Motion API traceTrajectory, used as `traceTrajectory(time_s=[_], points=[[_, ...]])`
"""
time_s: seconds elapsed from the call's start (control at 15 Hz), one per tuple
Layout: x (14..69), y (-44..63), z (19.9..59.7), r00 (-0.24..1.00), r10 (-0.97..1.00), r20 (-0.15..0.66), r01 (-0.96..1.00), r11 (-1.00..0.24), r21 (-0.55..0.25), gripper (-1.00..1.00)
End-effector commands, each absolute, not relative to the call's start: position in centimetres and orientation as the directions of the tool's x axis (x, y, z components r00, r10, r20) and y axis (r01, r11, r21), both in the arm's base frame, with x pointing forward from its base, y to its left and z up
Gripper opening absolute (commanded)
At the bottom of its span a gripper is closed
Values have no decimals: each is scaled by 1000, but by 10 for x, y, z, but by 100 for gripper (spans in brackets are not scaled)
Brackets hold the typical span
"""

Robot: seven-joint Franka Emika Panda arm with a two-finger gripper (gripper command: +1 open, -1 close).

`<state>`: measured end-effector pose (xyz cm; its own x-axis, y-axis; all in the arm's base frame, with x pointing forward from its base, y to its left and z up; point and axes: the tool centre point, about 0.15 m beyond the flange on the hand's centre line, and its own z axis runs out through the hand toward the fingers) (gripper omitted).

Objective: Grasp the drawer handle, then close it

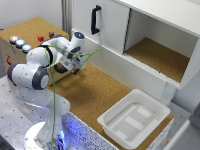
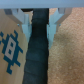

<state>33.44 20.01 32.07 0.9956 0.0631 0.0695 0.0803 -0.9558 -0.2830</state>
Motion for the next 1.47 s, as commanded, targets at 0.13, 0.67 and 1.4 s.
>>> traceTrajectory(time_s=[0.13,0.67,1.4], points=[[346,273,305,991,136,19,136,-950,-281,-100],[344,317,301,987,158,20,157,-941,-300,-100],[344,350,304,990,139,25,140,-938,-318,100]])
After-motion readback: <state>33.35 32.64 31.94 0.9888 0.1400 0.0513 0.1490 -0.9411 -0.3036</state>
